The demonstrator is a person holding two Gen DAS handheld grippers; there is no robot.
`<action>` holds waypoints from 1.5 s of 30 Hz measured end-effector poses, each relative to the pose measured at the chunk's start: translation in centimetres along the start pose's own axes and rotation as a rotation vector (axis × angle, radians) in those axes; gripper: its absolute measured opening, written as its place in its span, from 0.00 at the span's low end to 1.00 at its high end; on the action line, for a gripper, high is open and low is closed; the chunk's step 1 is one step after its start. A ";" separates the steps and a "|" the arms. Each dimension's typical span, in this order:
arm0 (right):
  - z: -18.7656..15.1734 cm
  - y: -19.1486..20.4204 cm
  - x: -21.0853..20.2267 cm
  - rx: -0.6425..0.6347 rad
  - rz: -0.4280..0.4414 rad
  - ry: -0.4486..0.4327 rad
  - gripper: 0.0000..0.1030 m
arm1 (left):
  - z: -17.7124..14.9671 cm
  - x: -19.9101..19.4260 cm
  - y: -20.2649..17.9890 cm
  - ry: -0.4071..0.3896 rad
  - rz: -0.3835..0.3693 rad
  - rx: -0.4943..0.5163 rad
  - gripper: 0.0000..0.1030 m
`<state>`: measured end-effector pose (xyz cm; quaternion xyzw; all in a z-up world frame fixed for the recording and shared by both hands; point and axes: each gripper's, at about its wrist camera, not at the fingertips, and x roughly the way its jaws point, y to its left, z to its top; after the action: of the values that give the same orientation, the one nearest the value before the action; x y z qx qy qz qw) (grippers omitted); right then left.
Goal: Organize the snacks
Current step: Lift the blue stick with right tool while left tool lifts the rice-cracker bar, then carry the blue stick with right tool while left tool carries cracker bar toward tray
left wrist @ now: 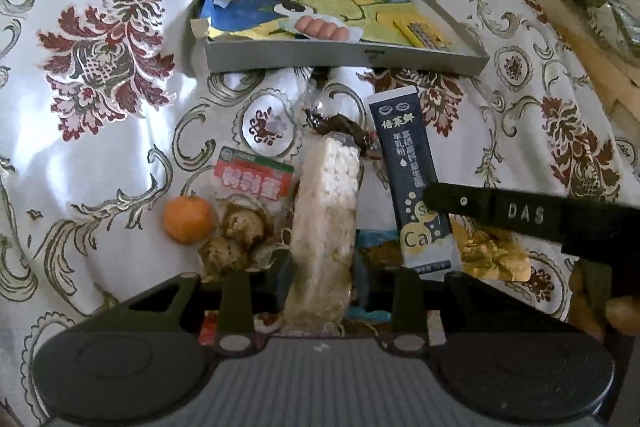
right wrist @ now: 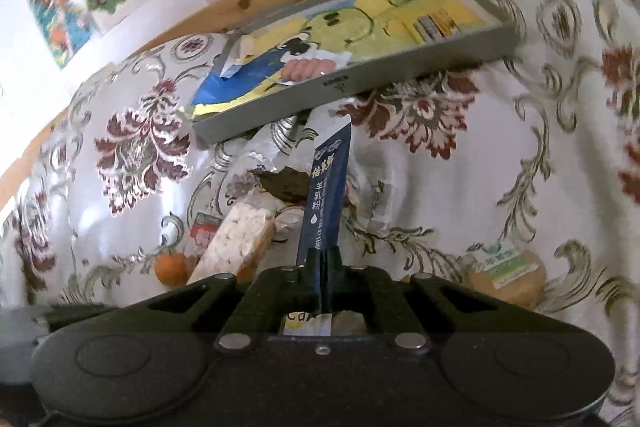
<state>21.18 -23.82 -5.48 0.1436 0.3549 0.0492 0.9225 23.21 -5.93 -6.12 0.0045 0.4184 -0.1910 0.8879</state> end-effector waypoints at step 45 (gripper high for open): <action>-0.9 3.1 -4.7 -0.239 -0.032 -0.156 0.01 | -0.8 -4.6 -0.5 -0.135 0.052 -0.063 0.29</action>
<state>17.12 -21.53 -2.13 0.0305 0.2758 0.0648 0.9585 19.83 -4.69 -3.14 -0.0255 0.3633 -0.1548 0.9184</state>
